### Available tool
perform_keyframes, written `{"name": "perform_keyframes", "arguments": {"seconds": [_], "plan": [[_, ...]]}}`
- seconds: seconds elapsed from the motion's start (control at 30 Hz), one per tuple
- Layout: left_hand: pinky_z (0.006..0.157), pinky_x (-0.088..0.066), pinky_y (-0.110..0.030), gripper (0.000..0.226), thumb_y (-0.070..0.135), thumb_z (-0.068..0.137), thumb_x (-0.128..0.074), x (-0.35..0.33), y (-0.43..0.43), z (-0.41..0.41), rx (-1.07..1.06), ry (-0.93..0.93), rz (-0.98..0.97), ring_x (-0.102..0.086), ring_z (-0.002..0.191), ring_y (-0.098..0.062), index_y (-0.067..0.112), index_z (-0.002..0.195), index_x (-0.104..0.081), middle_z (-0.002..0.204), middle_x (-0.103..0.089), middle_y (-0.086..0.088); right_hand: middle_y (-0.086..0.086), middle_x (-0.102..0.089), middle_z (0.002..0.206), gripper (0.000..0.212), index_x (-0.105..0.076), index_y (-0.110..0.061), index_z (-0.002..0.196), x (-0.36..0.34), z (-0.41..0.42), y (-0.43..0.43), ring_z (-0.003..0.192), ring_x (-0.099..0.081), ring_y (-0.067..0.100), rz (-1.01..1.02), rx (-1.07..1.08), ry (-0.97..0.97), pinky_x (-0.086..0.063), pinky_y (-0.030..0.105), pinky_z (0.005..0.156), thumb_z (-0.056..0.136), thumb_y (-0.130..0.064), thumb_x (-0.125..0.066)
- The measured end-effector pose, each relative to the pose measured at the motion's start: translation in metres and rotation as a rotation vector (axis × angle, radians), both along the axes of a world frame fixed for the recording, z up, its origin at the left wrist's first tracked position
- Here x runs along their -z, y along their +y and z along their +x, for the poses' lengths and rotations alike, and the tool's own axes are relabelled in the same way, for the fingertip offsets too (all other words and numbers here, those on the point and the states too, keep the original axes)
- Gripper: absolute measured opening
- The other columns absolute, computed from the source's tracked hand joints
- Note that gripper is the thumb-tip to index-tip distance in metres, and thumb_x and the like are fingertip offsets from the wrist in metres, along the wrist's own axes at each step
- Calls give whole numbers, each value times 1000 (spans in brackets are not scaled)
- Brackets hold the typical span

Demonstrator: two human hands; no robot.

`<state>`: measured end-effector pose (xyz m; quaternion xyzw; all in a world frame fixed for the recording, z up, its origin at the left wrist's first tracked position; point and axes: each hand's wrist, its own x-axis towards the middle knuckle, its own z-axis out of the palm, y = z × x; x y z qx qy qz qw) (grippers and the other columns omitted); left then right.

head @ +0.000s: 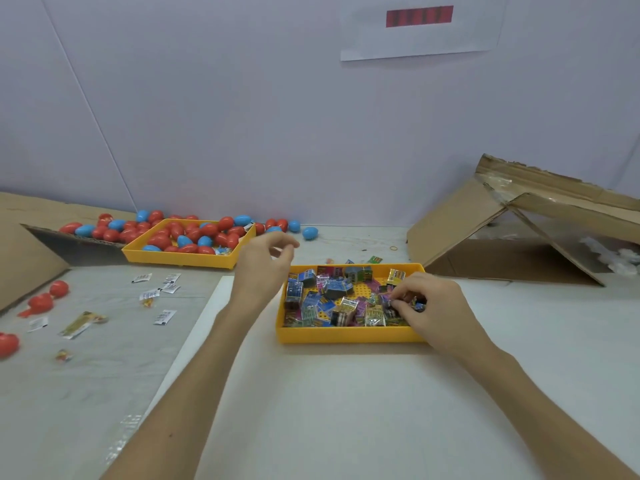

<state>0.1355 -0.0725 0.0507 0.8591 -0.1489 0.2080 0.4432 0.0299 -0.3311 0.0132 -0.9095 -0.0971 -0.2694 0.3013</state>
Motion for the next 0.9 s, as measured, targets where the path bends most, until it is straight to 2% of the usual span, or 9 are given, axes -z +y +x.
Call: {"name": "perform_keyframes", "arguments": {"seconds": [0.1,0.17,0.27,0.37,0.43,0.53,0.7,0.8,0.9], "plan": [[80,-52,-28,20,11,95,-59,8,30,28,-170,38,136,-65,86,-10,20,101,-76,104,-75,3,-5,-65,76,21,-70,-11,76,-1,0,1,73,-58,9,-17,-13,-28,-41,9,68,73,8,-80],[87,-53,-35,22,12,94,-60,13,46,43,-245,36,237,-65,98,-20,17,110,-75,113,-74,-2,-2,-65,76,22,-69,-11,76,-1,0,1,73,-58,10,-9,-16,-36,-42,10,68,72,9,-80],[85,-53,-40,26,12,94,-61,15,64,68,-312,33,370,-64,102,-27,14,118,-71,119,-70,-8,-4,-64,76,24,-69,-13,74,0,1,1,73,-60,8,8,-14,-23,-45,17,68,71,8,-80],[82,-54,-46,28,11,96,-56,15,75,92,-312,76,476,-63,97,-33,14,120,-68,115,-69,-12,-9,-62,77,27,-66,-14,73,1,0,1,79,-59,11,15,-24,-23,-43,14,67,69,10,-79],[78,-54,-44,33,15,98,-53,17,76,105,-301,116,526,-63,93,-34,18,129,-66,111,-70,-13,-8,-62,77,31,-63,-15,72,1,0,0,78,-58,11,14,-35,-27,-43,14,67,68,11,-78],[84,-53,-47,35,25,101,-50,21,75,121,-351,146,580,-64,100,-37,25,133,-64,109,-71,-14,-8,-64,80,33,-62,-19,72,0,1,-3,76,-60,9,18,-58,7,-46,18,68,69,8,-81],[85,-54,-49,20,24,97,-60,24,66,143,-424,122,523,-64,93,-35,14,108,-72,96,-72,-13,-13,-70,83,31,-66,-29,75,2,2,-6,82,-66,7,51,-92,90,-50,17,71,79,-1,-81],[84,-58,-48,15,16,93,-68,26,65,151,-414,132,388,-65,93,-33,8,104,-74,100,-73,-15,-18,-72,87,34,-67,-38,80,2,1,-6,89,-66,1,68,-76,121,-47,9,75,86,-6,-76],[86,-57,-43,17,11,88,-75,26,67,155,-414,142,252,-65,91,-28,6,105,-75,104,-74,-15,-23,-71,85,26,-72,-33,85,1,-1,-5,86,-65,-1,88,-44,142,-42,5,68,89,-8,-73]]}}
